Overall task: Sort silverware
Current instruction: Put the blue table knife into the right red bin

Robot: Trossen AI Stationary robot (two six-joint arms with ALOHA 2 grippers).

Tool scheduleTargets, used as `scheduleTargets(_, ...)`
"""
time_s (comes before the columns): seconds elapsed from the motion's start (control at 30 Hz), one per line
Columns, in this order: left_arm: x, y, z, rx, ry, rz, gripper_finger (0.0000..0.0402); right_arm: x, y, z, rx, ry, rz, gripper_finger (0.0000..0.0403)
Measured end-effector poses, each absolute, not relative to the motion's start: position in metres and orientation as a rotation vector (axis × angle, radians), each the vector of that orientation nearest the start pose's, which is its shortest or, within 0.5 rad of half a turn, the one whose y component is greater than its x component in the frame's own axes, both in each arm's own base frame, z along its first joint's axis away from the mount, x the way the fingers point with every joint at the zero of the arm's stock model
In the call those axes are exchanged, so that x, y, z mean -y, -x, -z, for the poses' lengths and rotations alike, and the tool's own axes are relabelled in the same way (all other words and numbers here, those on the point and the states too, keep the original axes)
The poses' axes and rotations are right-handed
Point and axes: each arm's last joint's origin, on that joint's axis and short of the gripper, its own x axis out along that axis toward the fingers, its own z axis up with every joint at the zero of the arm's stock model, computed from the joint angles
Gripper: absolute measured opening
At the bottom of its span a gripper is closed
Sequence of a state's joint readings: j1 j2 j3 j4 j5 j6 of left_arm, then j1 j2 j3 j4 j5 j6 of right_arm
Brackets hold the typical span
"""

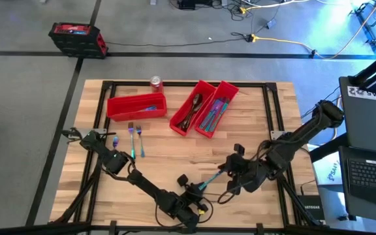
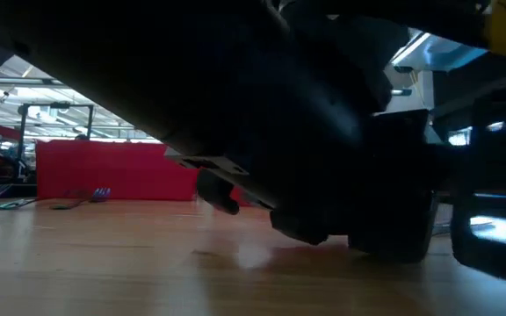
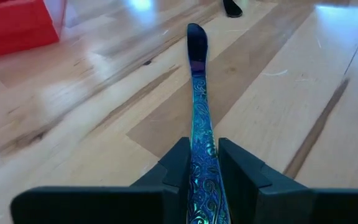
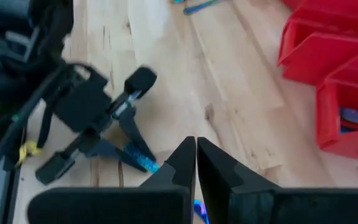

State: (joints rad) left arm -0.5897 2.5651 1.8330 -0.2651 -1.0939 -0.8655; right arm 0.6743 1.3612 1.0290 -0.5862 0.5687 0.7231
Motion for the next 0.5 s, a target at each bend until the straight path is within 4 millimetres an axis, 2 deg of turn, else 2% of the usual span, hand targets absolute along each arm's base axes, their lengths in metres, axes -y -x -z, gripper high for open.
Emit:
scheduleTargets(0.17,0.269,-0.445,-0.075,-0.400,-0.005,-0.656,0.0031,-0.150,-0.213,-0.277,-0.701,-0.159,0.180,0.0000)
scheduleTargets(0.3,0.272,-0.449,-0.082,-0.397,-0.008,-0.639,0.0001,-0.144,-0.206,-0.285,-0.679,-0.158,0.195,0.0000)
scheduleTargets(0.5,0.272,-0.451,-0.084,-0.417,0.008,-0.608,0.0004,-0.139,-0.201,-0.290,-0.674,-0.155,0.203,0.0000)
